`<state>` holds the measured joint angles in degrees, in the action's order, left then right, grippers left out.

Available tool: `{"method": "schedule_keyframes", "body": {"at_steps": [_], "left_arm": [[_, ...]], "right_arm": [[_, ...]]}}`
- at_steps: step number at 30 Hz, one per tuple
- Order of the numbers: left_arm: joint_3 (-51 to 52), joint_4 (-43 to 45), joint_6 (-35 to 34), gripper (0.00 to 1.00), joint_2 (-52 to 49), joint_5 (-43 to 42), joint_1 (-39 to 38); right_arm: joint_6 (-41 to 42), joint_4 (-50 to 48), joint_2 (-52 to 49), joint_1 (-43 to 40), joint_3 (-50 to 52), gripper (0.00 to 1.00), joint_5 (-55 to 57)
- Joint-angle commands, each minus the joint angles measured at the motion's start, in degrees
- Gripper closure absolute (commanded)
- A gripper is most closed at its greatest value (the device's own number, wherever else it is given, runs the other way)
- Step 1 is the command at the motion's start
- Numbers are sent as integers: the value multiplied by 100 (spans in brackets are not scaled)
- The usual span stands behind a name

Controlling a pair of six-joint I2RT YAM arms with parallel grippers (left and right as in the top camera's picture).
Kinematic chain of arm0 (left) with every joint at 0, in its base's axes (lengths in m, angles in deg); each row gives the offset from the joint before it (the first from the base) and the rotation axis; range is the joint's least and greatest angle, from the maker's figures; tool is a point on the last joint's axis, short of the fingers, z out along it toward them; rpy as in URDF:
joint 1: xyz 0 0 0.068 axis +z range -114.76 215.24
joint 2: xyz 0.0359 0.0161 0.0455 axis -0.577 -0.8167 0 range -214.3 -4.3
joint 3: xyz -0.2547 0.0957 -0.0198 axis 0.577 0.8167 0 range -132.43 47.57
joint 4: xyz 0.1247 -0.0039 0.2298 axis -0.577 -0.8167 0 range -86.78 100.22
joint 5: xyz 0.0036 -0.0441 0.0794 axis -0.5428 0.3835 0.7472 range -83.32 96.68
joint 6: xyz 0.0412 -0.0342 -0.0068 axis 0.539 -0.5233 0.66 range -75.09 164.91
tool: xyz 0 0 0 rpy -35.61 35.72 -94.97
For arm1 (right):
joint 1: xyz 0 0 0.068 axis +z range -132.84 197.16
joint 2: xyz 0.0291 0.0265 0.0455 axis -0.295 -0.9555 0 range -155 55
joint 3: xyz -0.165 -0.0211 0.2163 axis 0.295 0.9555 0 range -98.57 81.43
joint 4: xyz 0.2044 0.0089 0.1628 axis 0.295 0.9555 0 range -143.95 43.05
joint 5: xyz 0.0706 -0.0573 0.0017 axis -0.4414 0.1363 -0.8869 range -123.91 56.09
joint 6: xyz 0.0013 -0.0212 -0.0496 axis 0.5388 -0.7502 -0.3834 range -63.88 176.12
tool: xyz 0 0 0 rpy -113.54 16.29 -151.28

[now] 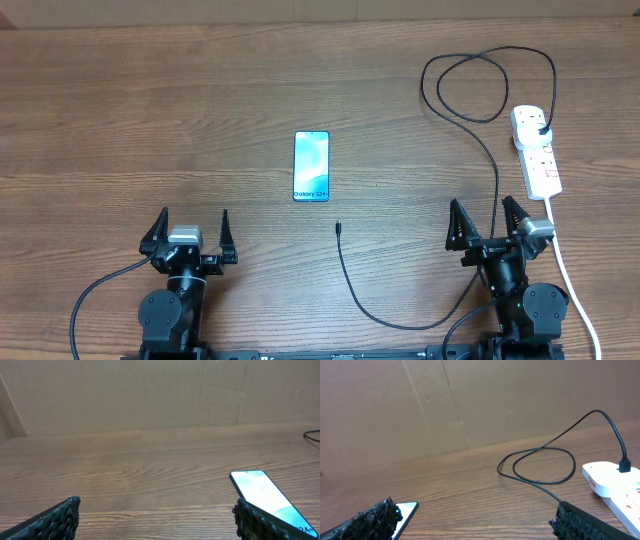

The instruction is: Plug charger to phone and switch on socket

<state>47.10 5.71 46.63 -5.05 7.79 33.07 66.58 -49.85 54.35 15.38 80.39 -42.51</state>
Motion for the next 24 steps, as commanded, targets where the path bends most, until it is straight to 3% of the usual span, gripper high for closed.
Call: {"method": "schedule_keyframes", "body": {"at_steps": [1, 24], "left_arm": [[15, 4, 90, 0, 46, -31, 0], [15, 7, 90, 0, 46, 35, 0]], "right_arm": [[-4, -11, 50, 17, 59, 0, -7], [-4, -9, 50, 17, 59, 0, -7]]}}
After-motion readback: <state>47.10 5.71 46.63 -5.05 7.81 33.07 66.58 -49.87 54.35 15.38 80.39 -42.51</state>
